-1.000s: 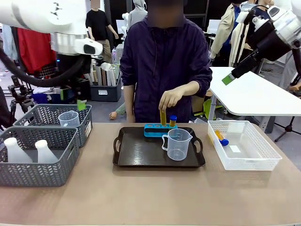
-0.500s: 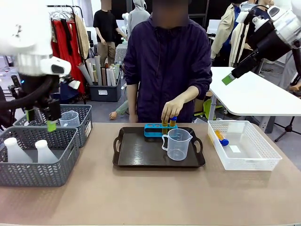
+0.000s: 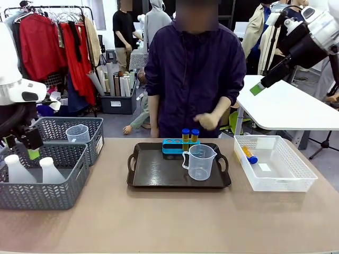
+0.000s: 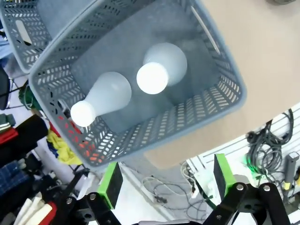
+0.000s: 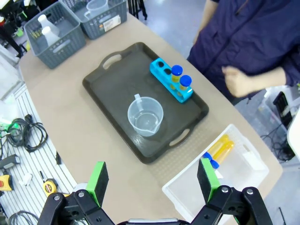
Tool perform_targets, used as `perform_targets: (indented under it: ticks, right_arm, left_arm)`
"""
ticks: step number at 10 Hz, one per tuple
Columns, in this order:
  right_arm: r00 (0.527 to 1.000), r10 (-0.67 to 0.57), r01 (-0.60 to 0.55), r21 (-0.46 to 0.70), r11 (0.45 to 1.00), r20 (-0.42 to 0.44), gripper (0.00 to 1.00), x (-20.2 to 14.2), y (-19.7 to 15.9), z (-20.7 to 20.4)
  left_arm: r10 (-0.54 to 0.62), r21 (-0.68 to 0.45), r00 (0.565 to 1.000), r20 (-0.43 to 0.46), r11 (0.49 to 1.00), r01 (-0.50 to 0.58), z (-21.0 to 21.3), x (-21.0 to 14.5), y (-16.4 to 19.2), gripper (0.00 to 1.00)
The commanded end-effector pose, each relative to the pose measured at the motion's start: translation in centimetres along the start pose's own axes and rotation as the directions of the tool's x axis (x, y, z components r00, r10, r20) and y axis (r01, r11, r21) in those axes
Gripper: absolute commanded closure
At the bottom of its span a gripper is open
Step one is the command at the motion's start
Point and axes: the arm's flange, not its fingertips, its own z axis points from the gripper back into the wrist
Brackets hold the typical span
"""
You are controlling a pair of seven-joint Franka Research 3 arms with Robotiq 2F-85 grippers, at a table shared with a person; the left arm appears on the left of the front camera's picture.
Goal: Prepare the laboratory tools.
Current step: Pick up one Small flask and place it on the Handle tray.
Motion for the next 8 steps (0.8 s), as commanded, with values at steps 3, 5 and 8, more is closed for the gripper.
perform_targets:
  ticks: [3,5,8]
  right_arm:
    - [1.0,-0.005,0.005,0.014,1.0,0.016,0.0,0.0,0.0,0.0]
    - [1.0,-0.005,0.005,0.014,1.0,0.016,0.0,0.0,0.0,0.0]
    - [1.0,-0.005,0.005,0.014,1.0,0.016,0.0,0.0,0.0,0.0]
  left_arm:
    - [0.007,-0.003,1.0,-0.027,1.0,-0.007,0.3,-0.1,-0.8,0.0]
    - [0.07,-0.072,0.998,0.007,0.995,-0.069,-1.8,1.1,1.0,0.0]
    - [0.186,-0.067,0.982,-0.008,0.98,-0.187,-5.4,2.6,4.0,0.0]
